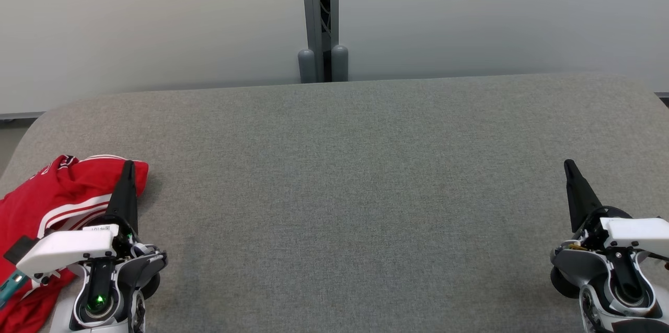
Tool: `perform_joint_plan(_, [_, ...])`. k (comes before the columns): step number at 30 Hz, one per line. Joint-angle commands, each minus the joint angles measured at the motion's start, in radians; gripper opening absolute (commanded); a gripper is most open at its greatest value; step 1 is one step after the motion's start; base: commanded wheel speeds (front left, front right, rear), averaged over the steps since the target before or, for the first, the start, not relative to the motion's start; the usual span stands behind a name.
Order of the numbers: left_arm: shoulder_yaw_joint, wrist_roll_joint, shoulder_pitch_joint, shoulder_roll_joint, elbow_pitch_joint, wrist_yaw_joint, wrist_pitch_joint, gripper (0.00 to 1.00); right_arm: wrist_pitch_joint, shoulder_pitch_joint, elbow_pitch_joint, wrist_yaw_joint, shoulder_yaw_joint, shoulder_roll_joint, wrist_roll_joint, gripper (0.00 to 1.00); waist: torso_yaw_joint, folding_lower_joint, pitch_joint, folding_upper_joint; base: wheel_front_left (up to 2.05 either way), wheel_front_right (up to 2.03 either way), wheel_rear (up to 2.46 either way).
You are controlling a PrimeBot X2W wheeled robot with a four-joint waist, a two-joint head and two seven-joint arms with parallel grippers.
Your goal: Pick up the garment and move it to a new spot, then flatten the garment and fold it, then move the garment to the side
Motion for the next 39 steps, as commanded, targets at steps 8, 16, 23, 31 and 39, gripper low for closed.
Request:
perform_joint_plan(8, [0.002,-0.006,-0.016,0.005,-0.001,-0.004,0.003,0.0,0.003,-0.002,0.0,0.0,-0.003,-0.008,0.006,0.0,0.0,0.0,0.0,0.0,0.0,0.0,0.0])
perform_joint_plan(16, [0.002,-0.006,-0.016,0.005,-0.001,-0.004,0.003,0.0,0.003,-0.002,0.0,0.0,-0.003,-0.008,0.006,0.0,0.0,0.0,0.0,0.0,0.0,0.0,0.0])
perform_joint_plan(23, [0.002,-0.006,-0.016,0.005,-0.001,-0.004,0.003,0.0,0.003,-0.002,0.0,0.0,-0.003,-0.008,0.006,0.0,0.0,0.0,0.0,0.0,0.0,0.0,0.0])
perform_joint_plan(31, [0.002,-0.006,-0.016,0.005,-0.001,-0.004,0.003,0.0,0.003,-0.002,0.0,0.0,-0.003,-0.008,0.006,0.0,0.0,0.0,0.0,0.0,0.0,0.0,0.0])
perform_joint_plan(39, [0.0,0.0,0.0,0.0,0.0,0.0,0.0,1.0,0.0,0.0,0.0,0.0,0.0,0.0,0.0,1.0,0.0,0.0,0.0,0.0,0.0,0.0,0.0])
